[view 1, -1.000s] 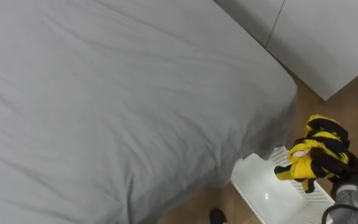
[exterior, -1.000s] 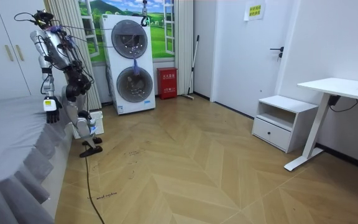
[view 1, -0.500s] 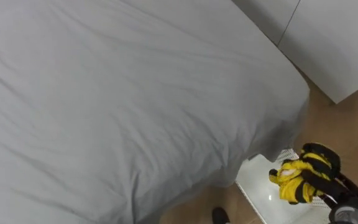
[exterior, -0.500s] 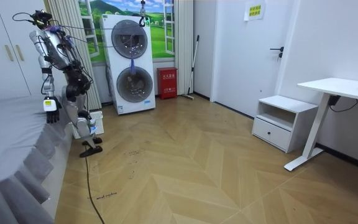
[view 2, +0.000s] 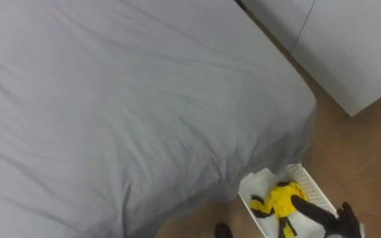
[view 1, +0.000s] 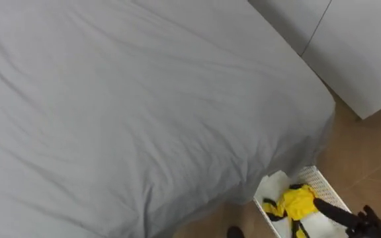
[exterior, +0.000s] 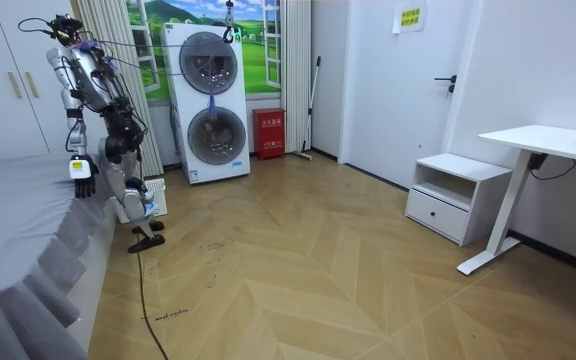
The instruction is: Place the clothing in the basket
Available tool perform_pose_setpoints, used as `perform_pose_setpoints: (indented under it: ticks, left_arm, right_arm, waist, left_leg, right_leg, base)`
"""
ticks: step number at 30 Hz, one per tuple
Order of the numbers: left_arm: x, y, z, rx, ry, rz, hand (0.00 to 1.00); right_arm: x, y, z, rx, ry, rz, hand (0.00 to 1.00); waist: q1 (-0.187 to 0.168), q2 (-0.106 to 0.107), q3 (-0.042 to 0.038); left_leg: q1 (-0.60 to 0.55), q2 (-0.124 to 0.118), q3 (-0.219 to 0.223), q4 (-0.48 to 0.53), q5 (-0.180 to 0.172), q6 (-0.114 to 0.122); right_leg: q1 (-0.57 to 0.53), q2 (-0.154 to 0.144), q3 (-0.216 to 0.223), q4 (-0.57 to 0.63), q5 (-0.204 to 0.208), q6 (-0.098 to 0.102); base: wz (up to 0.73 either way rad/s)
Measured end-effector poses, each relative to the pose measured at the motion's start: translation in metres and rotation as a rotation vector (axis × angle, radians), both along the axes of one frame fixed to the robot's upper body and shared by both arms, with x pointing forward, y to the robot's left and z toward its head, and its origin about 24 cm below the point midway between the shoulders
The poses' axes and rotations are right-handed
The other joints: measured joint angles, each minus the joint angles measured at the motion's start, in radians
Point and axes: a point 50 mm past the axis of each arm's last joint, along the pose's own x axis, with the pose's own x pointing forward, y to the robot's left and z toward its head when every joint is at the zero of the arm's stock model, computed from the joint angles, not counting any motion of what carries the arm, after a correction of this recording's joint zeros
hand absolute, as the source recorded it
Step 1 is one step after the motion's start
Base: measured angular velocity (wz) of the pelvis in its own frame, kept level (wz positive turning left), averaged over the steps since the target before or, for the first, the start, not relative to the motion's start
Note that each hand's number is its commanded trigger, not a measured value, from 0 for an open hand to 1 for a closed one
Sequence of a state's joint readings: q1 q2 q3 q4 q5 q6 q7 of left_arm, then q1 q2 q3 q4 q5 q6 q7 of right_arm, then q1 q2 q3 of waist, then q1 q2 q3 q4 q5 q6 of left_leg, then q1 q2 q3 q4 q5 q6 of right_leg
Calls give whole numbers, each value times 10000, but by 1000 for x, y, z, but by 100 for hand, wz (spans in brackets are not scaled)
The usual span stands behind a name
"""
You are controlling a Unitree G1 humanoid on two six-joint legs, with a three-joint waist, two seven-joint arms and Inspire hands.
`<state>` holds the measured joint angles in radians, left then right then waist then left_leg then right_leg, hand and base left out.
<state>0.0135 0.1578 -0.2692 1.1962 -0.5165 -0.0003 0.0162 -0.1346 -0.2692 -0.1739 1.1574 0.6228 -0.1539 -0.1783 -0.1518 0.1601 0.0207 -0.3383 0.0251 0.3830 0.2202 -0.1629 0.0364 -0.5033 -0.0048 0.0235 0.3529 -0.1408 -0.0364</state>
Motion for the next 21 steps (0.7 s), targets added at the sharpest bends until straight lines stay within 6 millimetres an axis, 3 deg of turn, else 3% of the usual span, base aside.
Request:
perform_pose_setpoints:
  ticks: [11,15,17,19,21]
  left_arm:
    - [-10,1,-2,92,283,-397,0]
    - [-17,1,-3,327,483,-1131,0]
    - [-19,1,-2,452,433,-1391,0]
    - [-23,5,-1,616,382,-1377,0]
    - [-26,9,-1,787,457,-1469,0]
  right_arm:
    - [-24,5,-11,261,467,486,0]
    - [-42,7,-18,424,885,566,0]
    - [-57,8,-24,490,1397,627,0]
    - [-80,16,-33,851,1957,715,0]
    - [-95,24,-39,1244,2394,849,0]
  waist:
    - [-21,10,-13]
    - [-100,-118,17]
    - [-132,-243,30]
    - [-145,-526,-14]
    - [-49,-796,-10]
  left_leg:
    - [584,-24,-46,-174,0,-1]
    - [1139,-71,-251,-303,-1,-2]
    - [1459,-90,-461,-360,6,-14]
    - [1869,-100,-789,-439,21,-39]
    - [2268,-94,-1026,-538,28,-56]
  right_leg:
    - [650,-50,-182,-107,-65,25]
    - [1257,-126,-392,-190,-258,57]
    - [1720,-131,-555,-329,-305,61]
    - [2352,-140,-817,-606,-362,58]
    - [2911,-132,-1043,-897,-355,54]
  base:
    - [3]
    - [20]
    - [34]
    - [40]
    - [37]
